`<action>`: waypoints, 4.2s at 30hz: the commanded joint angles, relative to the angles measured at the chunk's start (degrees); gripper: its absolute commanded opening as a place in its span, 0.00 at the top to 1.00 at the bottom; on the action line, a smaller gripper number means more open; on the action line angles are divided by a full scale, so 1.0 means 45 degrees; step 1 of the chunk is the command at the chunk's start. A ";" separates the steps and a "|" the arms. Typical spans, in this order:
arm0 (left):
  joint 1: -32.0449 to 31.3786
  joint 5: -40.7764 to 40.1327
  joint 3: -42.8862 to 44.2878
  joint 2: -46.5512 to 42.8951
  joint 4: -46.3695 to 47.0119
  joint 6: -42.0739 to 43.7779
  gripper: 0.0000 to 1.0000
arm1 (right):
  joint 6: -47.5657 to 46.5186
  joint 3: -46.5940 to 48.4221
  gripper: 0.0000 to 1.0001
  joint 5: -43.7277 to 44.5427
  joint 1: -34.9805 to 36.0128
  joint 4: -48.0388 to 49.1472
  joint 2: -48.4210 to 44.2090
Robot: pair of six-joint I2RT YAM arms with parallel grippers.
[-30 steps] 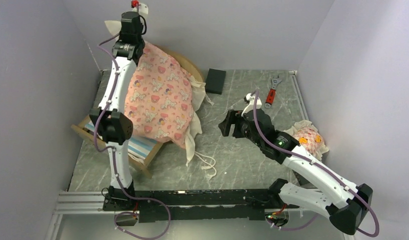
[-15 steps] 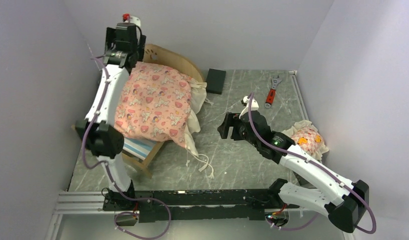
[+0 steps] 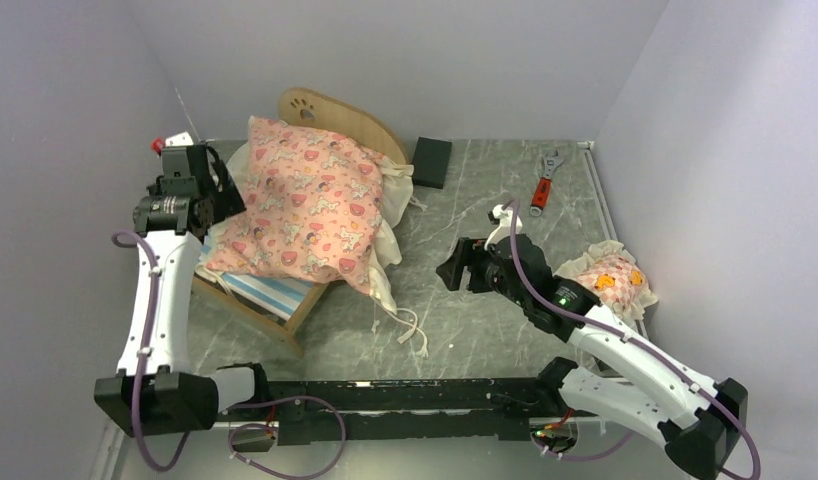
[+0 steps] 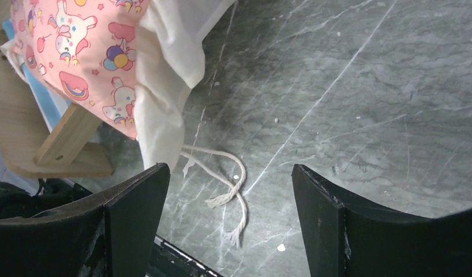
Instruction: Set up the pet bed
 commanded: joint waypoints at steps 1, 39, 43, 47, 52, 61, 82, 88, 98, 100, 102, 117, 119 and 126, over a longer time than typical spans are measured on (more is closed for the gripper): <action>0.1362 0.1709 -0.1823 -0.0078 0.0176 -0.1606 0.14 | -0.0016 -0.0472 0.18 -0.0544 -0.0006 0.0495 -0.0768; 0.3917 0.1336 -0.1584 0.0461 0.1031 0.0419 1.00 | 0.0041 -0.0716 0.17 -0.0819 -0.0011 0.0043 -0.1418; 0.3907 -0.0562 0.0594 0.1125 0.0817 0.1540 1.00 | -0.0181 -0.0247 0.17 -0.1236 -0.0006 -0.0203 -0.0984; 0.3905 -0.2334 0.1853 0.2224 0.0849 0.2050 0.95 | -0.0381 0.0101 0.17 -0.1358 -0.0006 -0.0419 -0.0653; 0.3907 -0.3895 0.2398 0.3076 0.1705 0.2468 0.91 | 0.0015 0.0005 0.17 -0.1492 -0.0011 -0.0170 -0.0724; 0.3826 -0.3269 0.3355 0.4128 0.1427 0.2211 0.43 | 0.0205 -0.0083 0.17 -0.1426 -0.0008 -0.0319 -0.0754; -0.5616 0.3302 0.1324 0.3475 0.1929 0.0804 0.04 | 0.0066 -0.0444 0.14 0.0001 -0.0025 -0.0408 -0.0695; -0.7416 0.1816 0.2547 0.6346 0.3278 0.1260 0.03 | -0.0078 -0.0313 0.13 0.0504 -0.0025 -0.1023 -0.0941; -0.7798 0.1121 0.4089 1.0015 0.4192 0.1945 0.20 | 0.0072 -0.0667 0.12 0.0889 -0.0025 -0.1243 -0.1361; -0.7950 0.1223 0.4353 1.0484 0.4241 0.2128 0.33 | 0.0020 -0.0670 0.12 0.0922 -0.0025 -0.1258 -0.1325; -0.8117 0.1417 0.4523 1.0834 0.4267 0.2285 0.55 | -0.0050 -0.0620 0.12 0.0990 -0.0025 -0.1277 -0.1269; -1.3153 0.5185 0.2485 0.9079 0.5569 0.5337 1.00 | 0.0936 -0.0804 0.11 0.4592 -0.0055 -0.2892 -0.3630; -1.3700 0.4941 0.2391 0.8793 0.5532 0.5437 0.99 | 0.1166 -0.1027 0.11 0.5099 -0.0045 -0.3195 -0.4457; -1.3929 0.2208 0.2785 0.6880 0.4074 0.3084 0.34 | -0.0404 -0.0931 0.11 0.5237 -0.0046 -0.3234 -0.6456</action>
